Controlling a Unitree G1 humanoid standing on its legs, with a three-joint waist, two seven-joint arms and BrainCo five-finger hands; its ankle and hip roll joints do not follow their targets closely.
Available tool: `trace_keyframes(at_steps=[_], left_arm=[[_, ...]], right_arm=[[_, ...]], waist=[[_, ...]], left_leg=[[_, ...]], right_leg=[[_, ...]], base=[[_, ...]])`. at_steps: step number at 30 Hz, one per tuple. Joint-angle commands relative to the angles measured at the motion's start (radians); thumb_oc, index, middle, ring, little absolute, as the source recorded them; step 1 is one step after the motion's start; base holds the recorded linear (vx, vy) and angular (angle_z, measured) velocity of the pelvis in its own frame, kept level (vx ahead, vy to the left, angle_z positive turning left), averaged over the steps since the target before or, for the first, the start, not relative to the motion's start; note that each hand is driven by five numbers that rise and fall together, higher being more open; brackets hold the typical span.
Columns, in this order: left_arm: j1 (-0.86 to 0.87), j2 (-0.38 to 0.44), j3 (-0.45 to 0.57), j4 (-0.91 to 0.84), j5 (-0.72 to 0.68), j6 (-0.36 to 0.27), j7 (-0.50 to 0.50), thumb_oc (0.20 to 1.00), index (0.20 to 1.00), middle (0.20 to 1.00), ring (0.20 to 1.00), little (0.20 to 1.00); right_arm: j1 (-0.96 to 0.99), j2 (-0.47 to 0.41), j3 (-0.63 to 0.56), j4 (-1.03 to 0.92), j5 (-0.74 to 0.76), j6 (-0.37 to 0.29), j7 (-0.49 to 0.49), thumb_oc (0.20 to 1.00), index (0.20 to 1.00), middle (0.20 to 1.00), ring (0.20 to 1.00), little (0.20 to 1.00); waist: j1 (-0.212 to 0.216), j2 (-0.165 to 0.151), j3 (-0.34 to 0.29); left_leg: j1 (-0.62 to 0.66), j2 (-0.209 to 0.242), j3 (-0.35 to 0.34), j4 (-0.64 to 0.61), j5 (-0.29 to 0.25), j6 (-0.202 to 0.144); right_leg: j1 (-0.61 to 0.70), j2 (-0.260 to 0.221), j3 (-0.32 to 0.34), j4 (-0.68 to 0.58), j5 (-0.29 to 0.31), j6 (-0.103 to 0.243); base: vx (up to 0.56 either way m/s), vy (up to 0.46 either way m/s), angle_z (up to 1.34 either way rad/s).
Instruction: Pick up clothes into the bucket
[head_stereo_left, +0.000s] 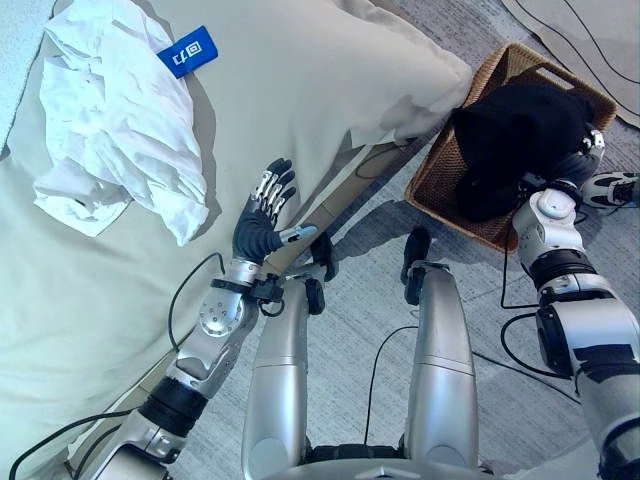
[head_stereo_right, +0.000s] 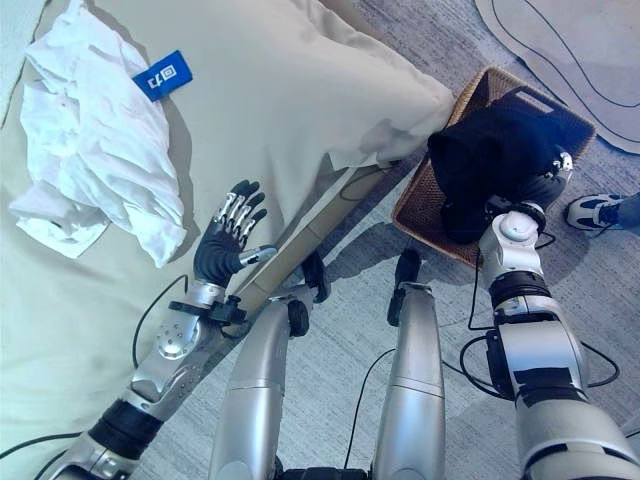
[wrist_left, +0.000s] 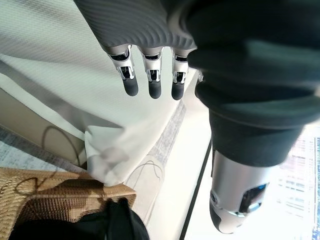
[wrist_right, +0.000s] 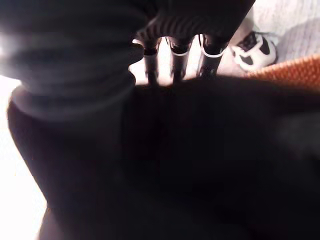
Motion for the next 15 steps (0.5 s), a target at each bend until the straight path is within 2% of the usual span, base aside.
trace_keyframes(at_steps=[1, 2, 3, 4, 5, 9, 13, 15], left_arm=[[0.029, -0.011, 0.001, -0.041, -0.01, -0.071, 0.007, 1.0, 1.0, 1.0, 1.0, 1.0], [0.027, -0.011, 0.002, -0.031, -0.007, -0.07, 0.008, 1.0, 1.0, 1.0, 1.0, 1.0], [0.027, -0.011, 0.002, -0.03, -0.007, -0.07, 0.008, 1.0, 1.0, 1.0, 1.0, 1.0], [0.026, -0.011, 0.005, -0.026, -0.003, -0.069, 0.009, 1.0, 1.0, 1.0, 1.0, 1.0], [0.019, -0.01, 0.008, -0.013, 0.003, -0.071, 0.009, 1.0, 1.0, 1.0, 1.0, 1.0], [0.012, -0.017, 0.015, 0.014, 0.005, -0.073, 0.009, 1.0, 1.0, 1.0, 1.0, 1.0], [0.017, -0.034, 0.041, 0.063, 0.011, -0.073, 0.005, 1.0, 1.0, 1.0, 1.0, 1.0], [0.025, -0.039, 0.068, 0.106, 0.035, -0.071, 0.006, 1.0, 1.0, 1.0, 1.0, 1.0]], right_arm=[[0.031, -0.042, -0.008, 0.031, 0.001, -0.034, -0.028, 1.0, 1.0, 1.0, 1.0, 1.0], [0.034, -0.042, -0.013, 0.036, 0.003, -0.033, -0.029, 1.0, 1.0, 1.0, 1.0, 1.0], [0.035, -0.042, -0.012, 0.037, 0.003, -0.033, -0.029, 1.0, 1.0, 1.0, 1.0, 1.0], [0.042, -0.038, -0.019, 0.037, 0.007, -0.034, -0.031, 1.0, 1.0, 1.0, 1.0, 1.0], [0.057, -0.036, -0.029, 0.04, 0.011, -0.036, -0.032, 1.0, 1.0, 1.0, 1.0, 1.0], [0.107, -0.016, -0.044, 0.044, 0.014, -0.032, -0.026, 1.0, 1.0, 1.0, 1.0, 1.0], [0.233, 0.039, -0.073, 0.005, 0.016, -0.032, 0.006, 1.0, 1.0, 1.0, 1.0, 1.0], [0.33, 0.095, -0.081, -0.062, 0.006, -0.041, 0.035, 1.0, 1.0, 1.0, 1.0, 1.0]], waist=[[-0.027, 0.014, -0.098], [-0.028, 0.012, -0.1], [-0.025, 0.014, -0.104], [-0.026, 0.013, -0.105], [-0.03, 0.009, -0.104], [-0.033, 0.002, -0.1], [-0.035, -0.014, -0.108], [-0.036, -0.03, -0.122]], left_leg=[[0.045, 0.036, -0.071, 0.027, -0.087, -0.031], [0.061, 0.036, -0.07, 0.005, -0.079, -0.033], [0.075, 0.036, -0.08, 0.004, -0.104, -0.04], [0.094, 0.035, -0.08, -0.022, -0.095, -0.041], [0.116, 0.033, -0.073, -0.069, -0.049, -0.036], [0.188, 0.031, -0.085, -0.137, -0.021, -0.041], [0.283, 0.03, -0.106, -0.219, 0.01, -0.05], [0.356, 0.032, -0.128, -0.271, 0.032, -0.057]], right_leg=[[0.054, -0.017, 0.022, -0.176, 0.168, 0.094], [0.071, -0.018, 0.019, -0.198, 0.175, 0.096], [0.081, -0.013, 0.023, -0.19, 0.149, 0.105], [0.098, -0.015, 0.017, -0.209, 0.157, 0.109], [0.124, -0.018, 0.004, -0.256, 0.197, 0.103], [0.203, -0.018, -0.018, -0.32, 0.218, 0.109], [0.322, -0.021, -0.058, -0.397, 0.237, 0.117], [0.418, -0.024, -0.089, -0.453, 0.248, 0.121]], base=[[-0.09, 0.019, -0.03], [0.0, 0.0, 0.0], [0.08, 0.007, 0.01], [0.0, 0.0, 0.0], [-0.09, 0.016, 0.02], [-0.01, -0.014, 0.07], [0.05, -0.079, 0.14], [0.07, -0.091, 0.19]])
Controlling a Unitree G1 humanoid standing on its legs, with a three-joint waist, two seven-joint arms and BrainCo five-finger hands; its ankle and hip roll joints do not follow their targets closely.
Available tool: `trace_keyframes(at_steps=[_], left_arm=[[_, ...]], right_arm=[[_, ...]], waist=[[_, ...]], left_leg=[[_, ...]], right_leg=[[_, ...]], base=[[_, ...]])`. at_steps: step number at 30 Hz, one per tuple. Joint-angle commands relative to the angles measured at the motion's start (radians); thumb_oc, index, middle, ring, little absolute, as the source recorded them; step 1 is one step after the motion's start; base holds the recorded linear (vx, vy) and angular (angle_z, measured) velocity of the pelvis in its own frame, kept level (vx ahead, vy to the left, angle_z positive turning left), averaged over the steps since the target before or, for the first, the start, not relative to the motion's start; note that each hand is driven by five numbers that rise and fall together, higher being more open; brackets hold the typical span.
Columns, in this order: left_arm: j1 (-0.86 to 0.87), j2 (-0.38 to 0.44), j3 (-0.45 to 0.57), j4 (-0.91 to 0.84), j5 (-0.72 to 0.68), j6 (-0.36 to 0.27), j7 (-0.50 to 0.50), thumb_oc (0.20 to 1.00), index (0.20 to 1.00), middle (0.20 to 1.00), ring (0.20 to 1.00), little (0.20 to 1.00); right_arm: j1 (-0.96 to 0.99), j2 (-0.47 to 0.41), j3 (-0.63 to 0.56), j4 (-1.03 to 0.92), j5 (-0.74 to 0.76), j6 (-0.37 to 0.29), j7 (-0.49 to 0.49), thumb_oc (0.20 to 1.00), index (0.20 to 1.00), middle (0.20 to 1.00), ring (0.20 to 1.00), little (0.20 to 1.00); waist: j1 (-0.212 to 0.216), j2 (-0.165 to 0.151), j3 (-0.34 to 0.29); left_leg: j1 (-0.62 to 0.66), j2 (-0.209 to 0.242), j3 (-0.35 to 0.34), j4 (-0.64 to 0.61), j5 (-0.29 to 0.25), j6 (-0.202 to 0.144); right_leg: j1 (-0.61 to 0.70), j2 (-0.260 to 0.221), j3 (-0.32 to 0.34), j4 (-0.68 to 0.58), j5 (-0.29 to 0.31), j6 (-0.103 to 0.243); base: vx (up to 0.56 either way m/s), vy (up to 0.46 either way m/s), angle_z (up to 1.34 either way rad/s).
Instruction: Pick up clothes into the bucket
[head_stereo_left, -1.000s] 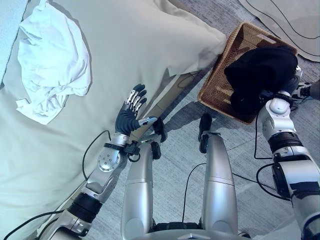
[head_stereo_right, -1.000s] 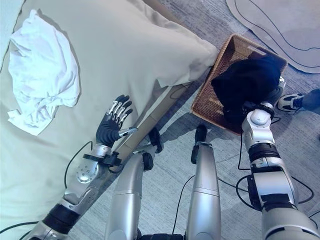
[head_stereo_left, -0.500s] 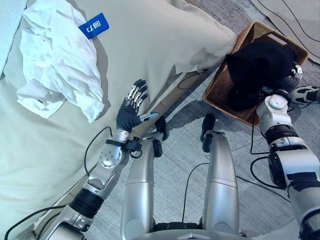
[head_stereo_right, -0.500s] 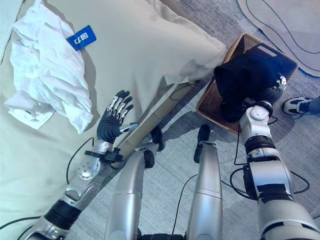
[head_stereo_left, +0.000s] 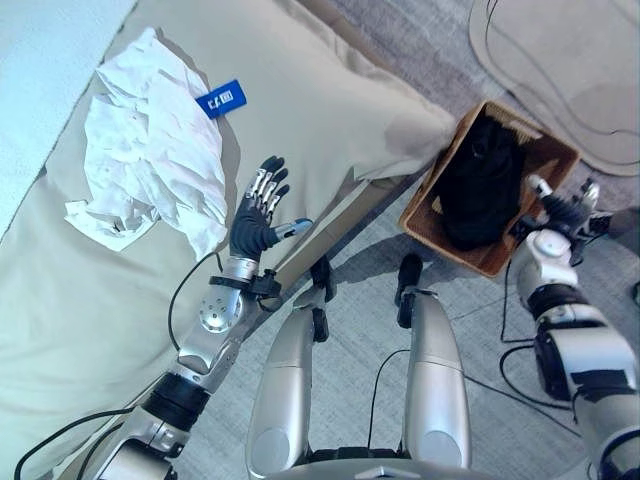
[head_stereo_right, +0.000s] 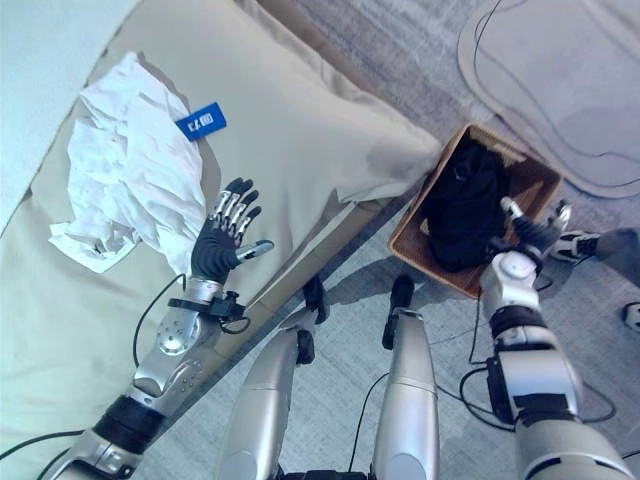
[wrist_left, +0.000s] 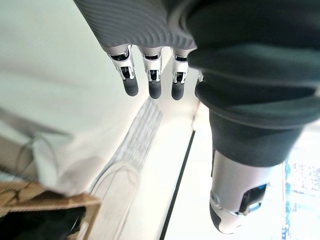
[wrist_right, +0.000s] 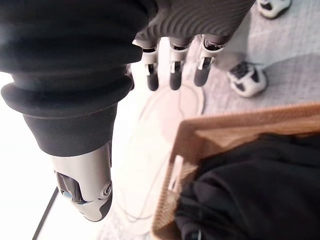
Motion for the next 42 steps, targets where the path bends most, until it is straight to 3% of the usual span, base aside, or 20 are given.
trace_keyframes(at_steps=[1, 2, 6, 13, 16, 17, 18, 22, 32, 37, 42], left_arm=[[0.022, -0.014, 0.042, 0.011, 0.033, -0.054, -0.001, 1.0, 1.0, 1.0, 1.0, 1.0], [0.037, -0.014, 0.066, 0.034, 0.064, -0.051, 0.01, 1.0, 1.0, 1.0, 1.0, 1.0], [0.063, -0.017, 0.106, 0.072, 0.113, -0.044, 0.026, 1.0, 1.0, 1.0, 1.0, 1.0], [0.143, -0.001, 0.216, 0.093, 0.242, -0.031, 0.076, 1.0, 1.0, 1.0, 1.0, 1.0], [0.145, 0.003, 0.235, 0.139, 0.435, 0.005, 0.165, 1.0, 1.0, 1.0, 1.0, 1.0], [0.145, 0.002, 0.234, 0.139, 0.437, 0.006, 0.167, 1.0, 1.0, 1.0, 1.0, 1.0], [0.137, 0.022, 0.23, 0.168, 0.592, 0.032, 0.221, 1.0, 1.0, 1.0, 1.0, 1.0], [0.123, 0.031, 0.244, 0.239, 0.737, 0.066, 0.28, 1.0, 1.0, 1.0, 1.0, 1.0], [0.062, 0.072, 0.293, 0.367, 0.851, 0.117, 0.407, 1.0, 1.0, 1.0, 1.0, 1.0], [0.006, 0.111, 0.316, 0.4, 0.854, 0.137, 0.464, 1.0, 1.0, 1.0, 1.0, 1.0], [-0.036, 0.143, 0.352, 0.402, 0.85, 0.155, 0.522, 1.0, 1.0, 1.0, 1.0, 1.0]], right_arm=[[0.089, 0.024, -0.012, -0.056, 0.002, -0.04, 0.03, 1.0, 1.0, 1.0, 1.0, 1.0], [0.181, 0.069, -0.009, -0.143, -0.018, -0.049, 0.052, 1.0, 1.0, 1.0, 1.0, 1.0], [0.305, 0.12, 0.008, -0.28, -0.067, -0.058, 0.083, 1.0, 1.0, 1.0, 1.0, 1.0], [0.5, 0.169, 0.079, -0.516, -0.134, -0.071, 0.204, 1.0, 1.0, 1.0, 1.0, 1.0], [0.558, 0.189, 0.105, -0.582, -0.164, -0.064, 0.226, 1.0, 1.0, 1.0, 1.0, 1.0], [0.559, 0.189, 0.104, -0.583, -0.164, -0.064, 0.226, 1.0, 1.0, 1.0, 1.0, 1.0], [0.58, 0.202, 0.115, -0.596, -0.161, -0.064, 0.246, 1.0, 1.0, 1.0, 1.0, 1.0], [0.603, 0.2, 0.209, -0.629, -0.253, -0.04, 0.299, 1.0, 1.0, 1.0, 1.0, 1.0], [0.647, 0.233, 0.278, -0.625, -0.294, -0.031, 0.329, 1.0, 1.0, 1.0, 1.0, 1.0], [0.623, 0.213, 0.297, -0.643, -0.28, -0.034, 0.335, 1.0, 1.0, 1.0, 1.0, 1.0], [0.591, 0.173, 0.274, -0.702, -0.275, -0.045, 0.31, 1.0, 1.0, 1.0, 1.0, 1.0]], waist=[[-0.022, -0.02, -0.053], [-0.02, -0.034, -0.062], [-0.021, -0.05, -0.067], [-0.002, -0.096, -0.091], [0.015, -0.099, -0.13], [0.013, -0.099, -0.132], [0.014, -0.105, -0.147], [0.025, -0.128, -0.173], [0.021, -0.168, -0.204], [0.023, -0.196, -0.164], [0.015, -0.224, -0.064]], left_leg=[[0.052, 0.051, -0.071, 0.044, -0.083, -0.049], [0.118, 0.056, -0.09, -0.005, -0.065, -0.055], [0.2, 0.062, -0.124, -0.061, -0.041, -0.061], [0.294, 0.086, -0.194, -0.065, -0.034, -0.072], [0.359, 0.09, -0.212, -0.158, -0.005, -0.077], [0.358, 0.088, -0.215, -0.165, 0.004, -0.076], [0.388, 0.083, -0.205, -0.186, -0.001, -0.076], [0.428, 0.063, -0.177, -0.194, -0.015, -0.065], [0.447, 0.048, -0.117, -0.158, -0.063, -0.05], [0.378, 0.05, -0.104, -0.092, -0.074, -0.046], [0.248, 0.044, -0.101, -0.001, -0.089, -0.04]], right_leg=[[0.111, -0.031, 0.012, -0.222, 0.191, 0.103], [0.19, -0.029, -0.014, -0.265, 0.197, 0.104], [0.287, -0.026, -0.05, -0.294, 0.191, 0.101], [0.46, 0.013, -0.116, -0.361, 0.173, 0.084], [0.528, 0.001, -0.159, -0.408, 0.19, 0.103], [0.528, -0.001, -0.162, -0.414, 0.196, 0.103], [0.55, -0.013, -0.169, -0.418, 0.2, 0.115], [0.59, -0.045, -0.171, -0.44, 0.223, 0.138], [0.612, -0.06, -0.148, -0.514, 0.27, 0.167], [0.561, -0.069, -0.135, -0.507, 0.282, 0.166], [0.453, -0.077, -0.122, -0.464, 0.289, 0.161]], base=[[0.09, -0.121, 0.17], [0.06, -0.09, 0.23], [0.08, -0.102, 0.29], [0.05, -0.109, 0.28], [0.08, 0.047, 0.16], [0.1, 0.132, 0.45], [0.05, 0.091, 0.42], [0.09, 0.155, 0.18], [0.04, 0.104, -0.13], [-0.08, 0.048, -0.14], [-0.11, 0.04, -0.06]])
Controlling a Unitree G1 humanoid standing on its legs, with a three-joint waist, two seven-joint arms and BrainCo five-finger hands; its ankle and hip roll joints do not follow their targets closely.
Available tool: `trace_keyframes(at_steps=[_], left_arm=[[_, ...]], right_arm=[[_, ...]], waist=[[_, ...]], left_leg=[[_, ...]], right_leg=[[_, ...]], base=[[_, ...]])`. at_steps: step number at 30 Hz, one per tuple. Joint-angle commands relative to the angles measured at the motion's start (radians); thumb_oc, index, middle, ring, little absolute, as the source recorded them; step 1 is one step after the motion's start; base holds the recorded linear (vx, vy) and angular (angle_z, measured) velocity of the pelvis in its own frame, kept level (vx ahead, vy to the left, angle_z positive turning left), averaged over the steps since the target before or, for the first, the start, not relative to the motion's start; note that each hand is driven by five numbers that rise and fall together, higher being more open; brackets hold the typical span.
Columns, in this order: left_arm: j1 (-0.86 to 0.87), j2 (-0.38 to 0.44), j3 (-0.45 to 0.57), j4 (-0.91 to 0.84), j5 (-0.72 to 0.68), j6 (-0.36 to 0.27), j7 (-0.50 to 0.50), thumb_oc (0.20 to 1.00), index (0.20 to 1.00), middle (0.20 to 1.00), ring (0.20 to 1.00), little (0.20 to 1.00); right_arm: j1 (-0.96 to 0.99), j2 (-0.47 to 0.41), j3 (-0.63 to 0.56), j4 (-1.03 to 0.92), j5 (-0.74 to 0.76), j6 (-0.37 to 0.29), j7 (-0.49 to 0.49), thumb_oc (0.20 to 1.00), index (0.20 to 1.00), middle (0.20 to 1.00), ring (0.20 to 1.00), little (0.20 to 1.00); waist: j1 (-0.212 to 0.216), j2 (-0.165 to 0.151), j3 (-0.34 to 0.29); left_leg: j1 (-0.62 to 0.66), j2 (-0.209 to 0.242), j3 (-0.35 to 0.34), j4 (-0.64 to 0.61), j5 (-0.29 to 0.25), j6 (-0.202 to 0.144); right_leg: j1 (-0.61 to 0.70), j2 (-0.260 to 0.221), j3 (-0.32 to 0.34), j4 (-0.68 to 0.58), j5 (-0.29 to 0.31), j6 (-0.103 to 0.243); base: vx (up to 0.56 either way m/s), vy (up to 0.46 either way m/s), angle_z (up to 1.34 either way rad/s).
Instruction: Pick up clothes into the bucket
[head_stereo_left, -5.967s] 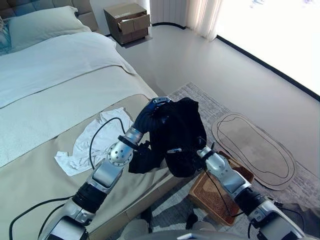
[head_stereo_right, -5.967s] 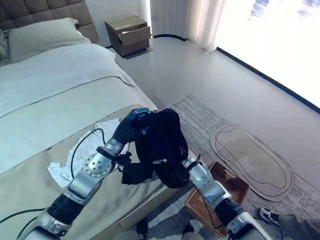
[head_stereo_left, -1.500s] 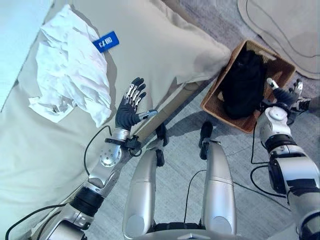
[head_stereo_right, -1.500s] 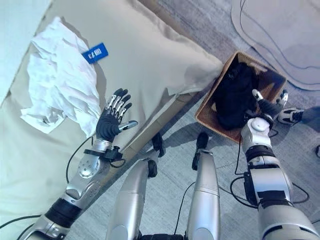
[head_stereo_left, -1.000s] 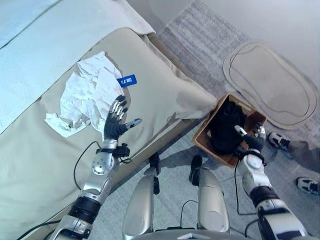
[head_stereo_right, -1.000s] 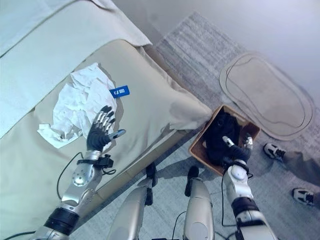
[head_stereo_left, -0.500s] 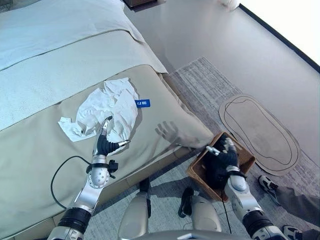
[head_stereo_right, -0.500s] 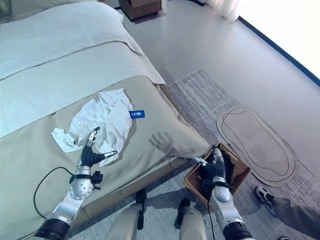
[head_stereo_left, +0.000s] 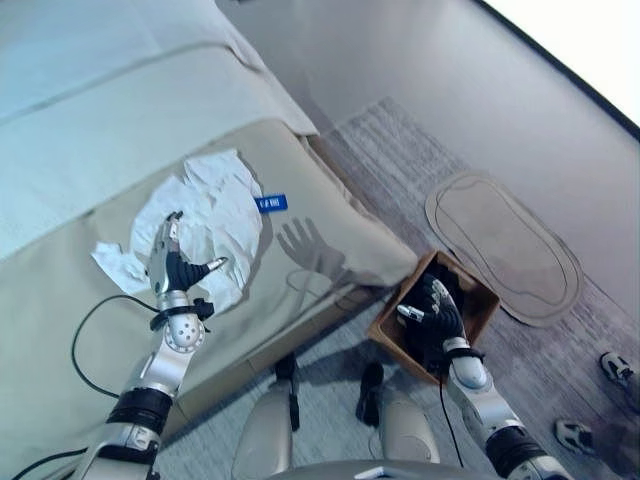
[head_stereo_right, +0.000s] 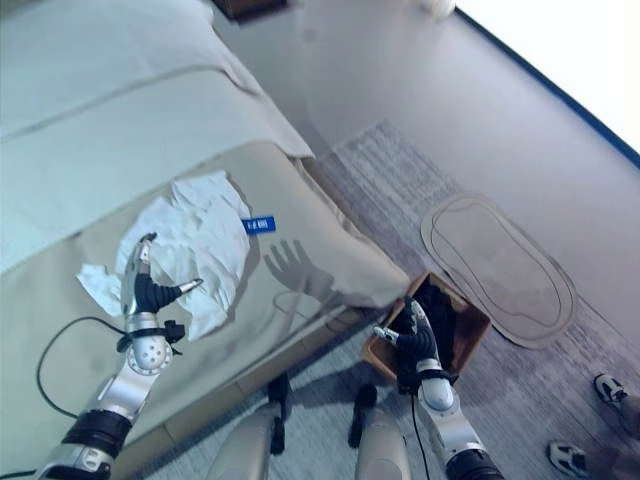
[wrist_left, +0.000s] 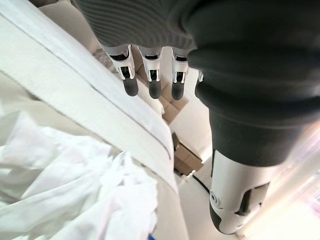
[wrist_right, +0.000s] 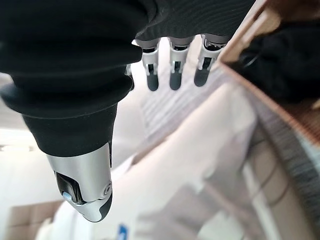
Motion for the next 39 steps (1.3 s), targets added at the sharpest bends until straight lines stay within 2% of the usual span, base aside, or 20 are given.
trace_keyframes(at_steps=[1, 4, 8, 11, 13, 14, 15, 24, 30, 33, 36, 38, 39], left_arm=[[-0.041, 0.076, 0.068, -0.026, 0.042, -0.007, 0.062, 1.0, 1.0, 1.0, 1.0, 1.0], [-0.084, 0.093, 0.08, -0.012, 0.037, 0.011, 0.095, 1.0, 1.0, 1.0, 1.0, 1.0], [-0.126, 0.117, 0.087, 0.017, 0.04, 0.027, 0.129, 1.0, 1.0, 1.0, 1.0, 1.0], [-0.195, 0.168, 0.092, 0.068, 0.051, 0.057, 0.185, 1.0, 1.0, 1.0, 1.0, 1.0], [-0.208, 0.176, 0.095, 0.081, 0.048, 0.061, 0.191, 1.0, 1.0, 1.0, 1.0, 1.0], [-0.227, 0.197, 0.11, 0.101, 0.047, 0.074, 0.218, 1.0, 1.0, 1.0, 1.0, 1.0], [-0.234, 0.207, 0.12, 0.106, 0.043, 0.075, 0.233, 1.0, 1.0, 1.0, 1.0, 1.0], [-0.268, 0.317, 0.187, 0.174, 0.002, 0.072, 0.385, 1.0, 1.0, 1.0, 1.0, 1.0], [-0.282, 0.329, 0.178, 0.245, -0.015, 0.077, 0.408, 1.0, 1.0, 1.0, 1.0, 1.0], [-0.352, 0.345, 0.144, 0.396, -0.096, 0.079, 0.381, 1.0, 1.0, 1.0, 1.0, 1.0], [-0.402, 0.363, 0.125, 0.463, -0.156, 0.066, 0.346, 1.0, 1.0, 1.0, 1.0, 1.0], [-0.409, 0.365, 0.137, 0.463, -0.175, 0.059, 0.354, 1.0, 1.0, 1.0, 1.0, 1.0], [-0.43, 0.369, 0.164, 0.467, -0.231, 0.047, 0.377, 1.0, 1.0, 1.0, 1.0, 1.0]], right_arm=[[-0.035, -0.01, 0.005, -0.11, 0.004, -0.04, -0.015, 1.0, 1.0, 1.0, 1.0, 1.0], [-0.034, -0.029, -0.014, -0.151, 0.011, -0.052, -0.028, 1.0, 1.0, 1.0, 1.0, 1.0], [-0.038, -0.043, -0.024, -0.181, 0.015, -0.059, -0.037, 1.0, 1.0, 1.0, 1.0, 1.0], [-0.047, -0.056, -0.034, -0.191, 0.009, -0.07, -0.053, 1.0, 1.0, 1.0, 1.0, 1.0], [-0.049, -0.056, -0.036, -0.195, 0.009, -0.071, -0.057, 1.0, 1.0, 1.0, 1.0, 1.0], [-0.048, -0.059, -0.038, -0.195, 0.007, -0.076, -0.062, 1.0, 1.0, 1.0, 1.0, 1.0], [-0.047, -0.059, -0.039, -0.195, 0.007, -0.079, -0.064, 1.0, 1.0, 1.0, 1.0, 1.0], [-0.055, -0.052, -0.007, -0.177, 0.037, -0.112, -0.077, 1.0, 1.0, 1.0, 1.0, 1.0], [-0.07, -0.046, 0.013, -0.16, 0.046, -0.123, -0.083, 1.0, 1.0, 1.0, 1.0, 1.0], [-0.085, -0.051, 0.04, -0.162, 0.053, -0.127, -0.082, 1.0, 1.0, 1.0, 1.0, 1.0], [-0.09, -0.054, 0.044, -0.158, 0.052, -0.125, -0.087, 1.0, 1.0, 1.0, 1.0, 1.0], [-0.089, -0.052, 0.044, -0.159, 0.051, -0.125, -0.089, 1.0, 1.0, 1.0, 1.0, 1.0], [-0.081, -0.047, 0.049, -0.158, 0.052, -0.124, -0.091, 1.0, 1.0, 1.0, 1.0, 1.0]], waist=[[0.005, -0.062, 0.067], [-0.006, -0.072, 0.118], [-0.016, -0.075, 0.145], [-0.031, -0.077, 0.165], [-0.034, -0.077, 0.165], [-0.036, -0.074, 0.161], [-0.036, -0.073, 0.161], [-0.04, -0.095, 0.149], [-0.04, -0.106, 0.151], [-0.054, -0.121, 0.149], [-0.062, -0.129, 0.145], [-0.063, -0.131, 0.144], [-0.066, -0.138, 0.138]], left_leg=[[-0.035, 0.022, -0.023, 0.157, -0.13, -0.009], [-0.123, 0.021, -0.026, 0.21, -0.138, -0.006], [-0.199, 0.021, -0.029, 0.255, -0.145, -0.004], [-0.294, 0.02, -0.035, 0.316, -0.156, -0.001], [-0.313, 0.021, -0.036, 0.326, -0.157, 0.0], [-0.321, 0.028, -0.043, 0.339, -0.193, -0.006], [-0.329, 0.029, -0.044, 0.346, -0.197, -0.006], [-0.375, 0.032, -0.057, 0.35, -0.205, -0.004], [-0.389, 0.03, -0.06, 0.358, -0.208, -0.003], [-0.406, 0.032, -0.064, 0.371, -0.208, -0.003], [-0.419, 0.032, -0.066, 0.367, -0.204, -0.003], [-0.423, 0.033, -0.068, 0.367, -0.204, -0.003], [-0.426, 0.036, -0.069, 0.367, -0.205, -0.003]], right_leg=[[0.026, -0.111, 0.04, -0.185, 0.255, 0.101], [-0.053, -0.114, 0.048, -0.143, 0.249, 0.094], [-0.124, -0.119, 0.056, -0.102, 0.241, 0.089], [-0.208, -0.116, 0.064, -0.057, 0.236, 0.086], [-0.225, -0.117, 0.065, -0.046, 0.233, 0.087], [-0.239, -0.111, 0.07, -0.026, 0.203, 0.097], [-0.247, -0.111, 0.071, -0.021, 0.2, 0.097], [-0.28, -0.109, 0.06, -0.021, 0.207, 0.106], [-0.284, -0.108, 0.051, -0.02, 0.208, 0.108], [-0.295, -0.104, 0.051, -0.022, 0.217, 0.107], [-0.302, -0.1, 0.046, -0.032, 0.222, 0.11], [-0.305, -0.099, 0.045, -0.033, 0.223, 0.111], [-0.305, -0.097, 0.042, -0.036, 0.225, 0.113]], base=[[-0.09, 0.046, 0.0], [-0.06, 0.036, 0.01], [-0.06, 0.037, 0.04], [-0.05, 0.026, 0.01], [0.03, 0.011, 0.0], [0.1, -0.005, -0.02], [0.11, -0.006, -0.04], [0.01, -0.01, 0.01], [0.0, -0.003, 0.01], [0.0, -0.005, 0.03], [0.0, -0.005, 0.03], [0.0, 0.0, 0.0], [0.0, 0.0, 0.0]])
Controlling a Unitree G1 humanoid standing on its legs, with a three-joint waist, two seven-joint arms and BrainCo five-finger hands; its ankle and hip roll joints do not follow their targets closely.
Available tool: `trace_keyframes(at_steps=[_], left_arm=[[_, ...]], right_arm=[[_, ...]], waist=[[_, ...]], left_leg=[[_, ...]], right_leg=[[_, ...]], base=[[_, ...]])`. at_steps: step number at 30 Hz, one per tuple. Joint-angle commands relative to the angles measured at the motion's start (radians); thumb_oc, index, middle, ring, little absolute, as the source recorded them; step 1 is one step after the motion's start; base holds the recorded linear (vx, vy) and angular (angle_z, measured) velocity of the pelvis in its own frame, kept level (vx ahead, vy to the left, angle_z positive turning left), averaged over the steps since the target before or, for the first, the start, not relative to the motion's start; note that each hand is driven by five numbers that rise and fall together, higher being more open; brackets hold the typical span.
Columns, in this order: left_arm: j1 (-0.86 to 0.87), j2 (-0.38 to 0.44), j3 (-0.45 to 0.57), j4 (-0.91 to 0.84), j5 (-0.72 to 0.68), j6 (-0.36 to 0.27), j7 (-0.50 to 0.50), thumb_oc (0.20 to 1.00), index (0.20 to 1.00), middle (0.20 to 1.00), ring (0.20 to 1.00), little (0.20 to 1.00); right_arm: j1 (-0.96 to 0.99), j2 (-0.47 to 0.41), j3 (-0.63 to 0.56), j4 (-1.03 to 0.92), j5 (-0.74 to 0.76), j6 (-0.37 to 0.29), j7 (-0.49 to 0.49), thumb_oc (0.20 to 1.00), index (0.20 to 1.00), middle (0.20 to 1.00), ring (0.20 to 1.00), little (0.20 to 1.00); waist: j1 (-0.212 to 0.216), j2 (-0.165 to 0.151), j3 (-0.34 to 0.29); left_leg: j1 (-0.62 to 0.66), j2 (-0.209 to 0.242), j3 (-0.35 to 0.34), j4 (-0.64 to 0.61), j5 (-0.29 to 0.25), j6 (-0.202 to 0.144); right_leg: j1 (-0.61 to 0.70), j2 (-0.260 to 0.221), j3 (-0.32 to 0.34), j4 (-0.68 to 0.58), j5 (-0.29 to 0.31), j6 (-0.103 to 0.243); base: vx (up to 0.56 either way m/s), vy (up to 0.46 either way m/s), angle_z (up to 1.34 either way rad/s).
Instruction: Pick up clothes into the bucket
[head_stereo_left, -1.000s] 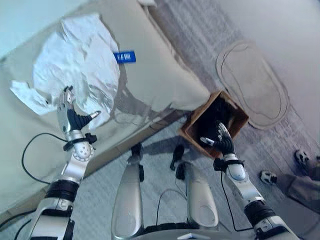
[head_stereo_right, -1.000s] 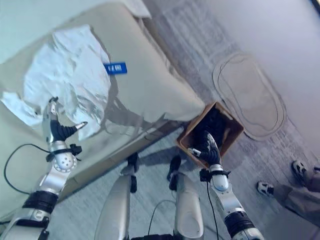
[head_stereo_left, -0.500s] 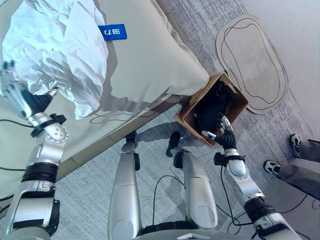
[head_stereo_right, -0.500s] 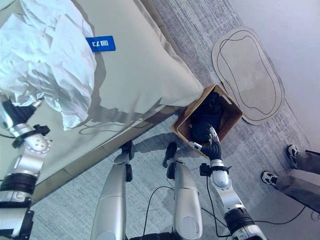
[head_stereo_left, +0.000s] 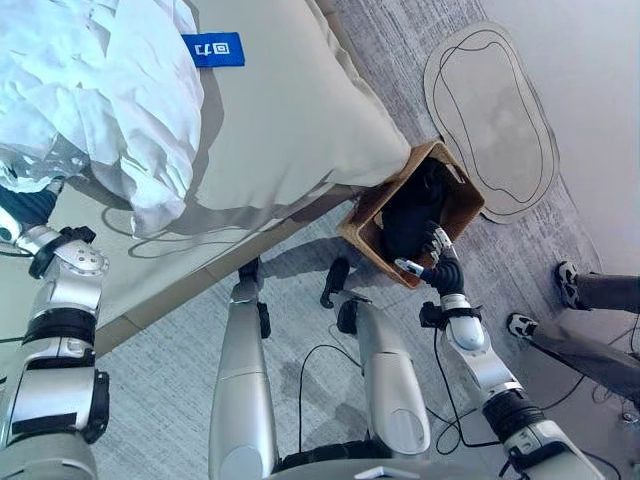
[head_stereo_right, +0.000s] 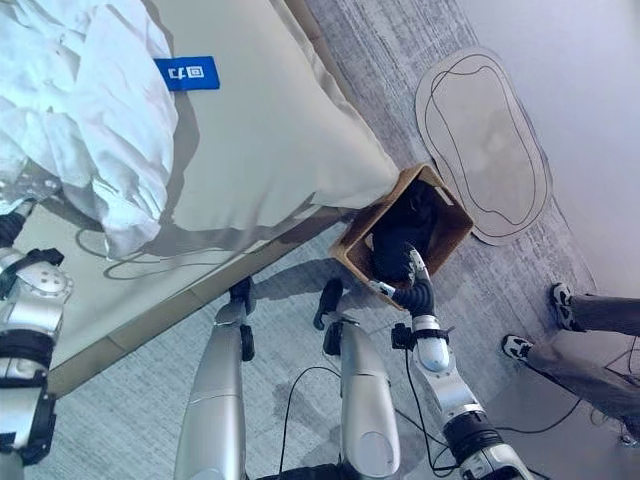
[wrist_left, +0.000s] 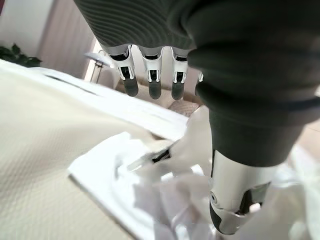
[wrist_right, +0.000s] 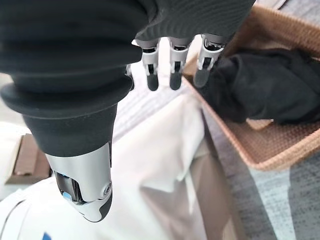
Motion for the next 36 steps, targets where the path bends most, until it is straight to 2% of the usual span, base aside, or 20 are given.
trace_keyframes(at_steps=[1, 5, 8, 12, 13, 14, 15, 18, 22, 24, 27, 29, 30, 31, 36], left_arm=[[-0.022, 0.066, 0.039, 0.002, -0.089, -0.034, 0.039, 1.0, 1.0, 1.0, 1.0, 1.0], [-0.039, 0.093, 0.032, 0.055, -0.119, -0.039, 0.033, 1.0, 1.0, 1.0, 1.0, 1.0], [-0.053, 0.113, 0.032, 0.089, -0.152, -0.033, -0.008, 1.0, 1.0, 1.0, 1.0, 1.0], [-0.077, 0.14, 0.002, 0.133, -0.179, -0.031, -0.116, 1.0, 1.0, 1.0, 1.0, 1.0], [-0.099, 0.159, -0.036, 0.134, -0.175, -0.017, -0.185, 1.0, 1.0, 1.0, 1.0, 1.0], [-0.102, 0.16, -0.038, 0.136, -0.175, -0.017, -0.186, 1.0, 1.0, 1.0, 1.0, 1.0], [-0.144, 0.181, -0.071, 0.165, -0.176, -0.021, -0.236, 1.0, 1.0, 1.0, 1.0, 1.0], [-0.19, 0.194, -0.115, 0.193, -0.163, -0.017, -0.257, 1.0, 1.0, 1.0, 1.0, 1.0], [-0.188, 0.196, -0.149, 0.146, -0.13, -0.028, -0.295, 1.0, 1.0, 1.0, 1.0, 1.0], [-0.218, 0.196, -0.185, 0.156, -0.128, -0.02, -0.372, 1.0, 1.0, 1.0, 1.0, 1.0], [-0.251, 0.194, -0.208, 0.158, -0.138, -0.014, -0.417, 1.0, 1.0, 1.0, 1.0, 1.0], [-0.279, 0.195, -0.232, 0.158, -0.155, -0.023, -0.498, 1.0, 1.0, 1.0, 1.0, 1.0], [-0.285, 0.196, -0.24, 0.145, -0.156, -0.025, -0.516, 0.231, 0.231, 0.231, 0.231, 0.231], [-0.285, 0.196, -0.24, 0.145, -0.156, -0.025, -0.516, 0.2, 0.2, 0.2, 0.2, 0.2], [-0.258, 0.168, -0.228, 0.077, -0.143, -0.046, -0.522, 0.2, 0.2, 0.2, 0.2, 0.2]], right_arm=[[0.028, -0.015, 0.009, -0.036, 0.03, -0.053, -0.019, 1.0, 1.0, 1.0, 1.0, 1.0], [0.029, -0.02, 0.015, -0.034, 0.042, -0.052, -0.021, 1.0, 1.0, 1.0, 1.0, 1.0], [0.029, -0.028, 0.022, -0.034, 0.04, -0.051, -0.013, 1.0, 1.0, 1.0, 1.0, 1.0], [0.027, -0.036, 0.018, -0.036, 0.035, -0.043, -0.001, 1.0, 1.0, 1.0, 1.0, 1.0], [0.02, -0.046, 0.013, -0.039, 0.033, -0.04, 0.01, 1.0, 1.0, 1.0, 1.0, 1.0], [0.02, -0.046, 0.012, -0.039, 0.033, -0.039, 0.01, 1.0, 1.0, 1.0, 1.0, 1.0], [0.011, -0.052, 0.012, -0.04, 0.035, -0.032, 0.019, 1.0, 1.0, 1.0, 1.0, 1.0], [0.003, -0.057, 0.009, -0.054, 0.036, -0.035, 0.029, 1.0, 1.0, 1.0, 1.0, 1.0], [0.004, -0.065, -0.006, -0.074, 0.036, -0.039, 0.034, 1.0, 1.0, 1.0, 1.0, 1.0], [0.004, -0.071, -0.017, -0.074, 0.036, -0.028, 0.046, 1.0, 1.0, 1.0, 1.0, 1.0], [0.004, -0.076, -0.027, -0.072, 0.032, -0.025, 0.053, 1.0, 1.0, 1.0, 1.0, 1.0], [0.004, -0.077, -0.044, -0.063, 0.03, -0.012, 0.067, 1.0, 1.0, 1.0, 1.0, 1.0], [0.004, -0.075, -0.05, -0.06, 0.03, -0.011, 0.071, 1.0, 1.0, 1.0, 1.0, 1.0], [0.004, -0.075, -0.05, -0.061, 0.03, -0.011, 0.071, 1.0, 1.0, 1.0, 1.0, 1.0], [0.011, -0.07, -0.059, -0.047, 0.018, -0.004, 0.088, 1.0, 1.0, 1.0, 1.0, 1.0]], waist=[[0.014, -0.045, -0.055], [0.011, -0.056, -0.067], [0.008, -0.061, -0.07], [0.004, -0.063, -0.073], [0.0, -0.06, -0.071], [0.001, -0.06, -0.071], [-0.005, -0.06, -0.07], [-0.009, -0.066, -0.065], [-0.012, -0.062, -0.054], [-0.021, -0.056, -0.05], [-0.025, -0.052, -0.05], [-0.03, -0.043, -0.052], [-0.03, -0.041, -0.053], [-0.03, -0.041, -0.053], [-0.029, -0.028, -0.064]], left_leg=[[-0.002, 0.022, -0.012, 0.126, -0.159, -0.006], [-0.004, 0.026, -0.014, 0.128, -0.163, -0.007], [-0.012, 0.027, -0.013, 0.134, -0.166, -0.007], [-0.022, 0.027, -0.016, 0.14, -0.167, -0.006], [-0.033, 0.028, -0.018, 0.143, -0.166, -0.006], [-0.034, 0.028, -0.019, 0.144, -0.166, -0.006], [-0.047, 0.028, -0.02, 0.146, -0.163, -0.007], [-0.056, 0.027, -0.021, 0.148, -0.162, -0.008], [-0.075, 0.025, -0.02, 0.15, -0.159, -0.008], [-0.086, 0.021, -0.018, 0.157, -0.16, -0.006], [-0.093, 0.019, -0.016, 0.163, -0.162, -0.006], [-0.1, 0.016, -0.013, 0.167, -0.163, -0.005], [-0.103, 0.016, -0.013, 0.167, -0.163, -0.005], [-0.103, 0.016, -0.013, 0.167, -0.163, -0.005], [-0.093, 0.015, -0.008, 0.162, -0.16, -0.006]], right_leg=[[0.028, -0.099, 0.069, -0.153, 0.215, 0.132], [0.032, -0.095, 0.065, -0.161, 0.222, 0.136], [0.032, -0.093, 0.064, -0.165, 0.223, 0.136], [0.032, -0.088, 0.06, -0.172, 0.226, 0.136], [0.025, -0.087, 0.057, -0.172, 0.228, 0.137], [0.024, -0.087, 0.056, -0.172, 0.228, 0.137], [0.018, -0.085, 0.055, -0.174, 0.23, 0.138], [0.013, -0.083, 0.055, -0.179, 0.233, 0.139], [-0.001, -0.083, 0.054, -0.182, 0.238, 0.14], [-0.009, -0.085, 0.056, -0.181, 0.242, 0.141], [-0.015, -0.086, 0.056, -0.179, 0.243, 0.142], [-0.026, -0.089, 0.061, -0.174, 0.245, 0.142], [-0.029, -0.089, 0.061, -0.175, 0.245, 0.142], [-0.029, -0.089, 0.061, -0.175, 0.245, 0.142], [-0.029, -0.091, 0.066, -0.173, 0.244, 0.139]], base=[[0.04, -0.023, -0.02], [0.02, -0.008, -0.02], [0.01, 0.003, -0.02], [0.0, 0.009, 0.02], [0.0, 0.02, 0.03], [-0.01, 0.023, 0.05], [-0.02, 0.01, 0.06], [-0.02, 0.019, 0.03], [-0.01, 0.026, -0.01], [-0.02, 0.051, -0.01], [-0.02, 0.048, 0.0], [-0.03, 0.056, 0.01], [-0.02, 0.04, 0.0], [0.0, 0.0, 0.0], [0.0, 0.0, 0.0]])
